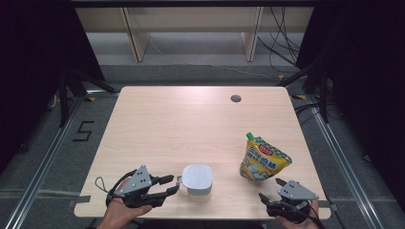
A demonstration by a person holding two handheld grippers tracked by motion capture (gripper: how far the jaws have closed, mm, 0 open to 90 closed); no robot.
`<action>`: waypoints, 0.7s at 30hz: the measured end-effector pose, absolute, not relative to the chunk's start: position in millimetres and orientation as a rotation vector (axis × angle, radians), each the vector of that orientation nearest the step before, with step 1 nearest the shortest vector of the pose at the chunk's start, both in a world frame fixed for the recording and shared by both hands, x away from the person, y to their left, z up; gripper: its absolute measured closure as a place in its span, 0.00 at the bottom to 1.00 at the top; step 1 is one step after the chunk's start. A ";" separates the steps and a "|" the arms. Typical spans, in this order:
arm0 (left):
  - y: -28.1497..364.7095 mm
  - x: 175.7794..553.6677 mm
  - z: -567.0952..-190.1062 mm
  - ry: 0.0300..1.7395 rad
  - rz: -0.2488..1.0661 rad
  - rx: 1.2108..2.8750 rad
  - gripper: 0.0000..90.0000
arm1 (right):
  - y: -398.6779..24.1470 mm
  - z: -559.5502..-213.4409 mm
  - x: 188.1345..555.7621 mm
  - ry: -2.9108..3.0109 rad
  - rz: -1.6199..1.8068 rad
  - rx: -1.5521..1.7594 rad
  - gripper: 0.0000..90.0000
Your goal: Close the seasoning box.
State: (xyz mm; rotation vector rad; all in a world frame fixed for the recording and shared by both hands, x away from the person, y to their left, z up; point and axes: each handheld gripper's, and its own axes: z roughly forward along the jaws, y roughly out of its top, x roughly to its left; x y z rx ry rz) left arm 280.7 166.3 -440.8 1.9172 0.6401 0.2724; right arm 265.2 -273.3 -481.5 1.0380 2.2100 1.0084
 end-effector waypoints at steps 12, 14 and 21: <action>179.2 278.5 -461.7 0.709 0.289 1.948 0.33 | -273.6 -481.4 265.8 2.199 0.993 1.013 0.27; 180.6 278.6 -464.6 0.704 0.295 1.967 0.32 | -273.6 -481.3 265.7 2.200 0.994 1.012 0.27; 182.6 275.8 -474.6 0.756 0.268 1.986 0.28 | -272.9 -480.9 264.8 2.213 1.007 1.037 0.27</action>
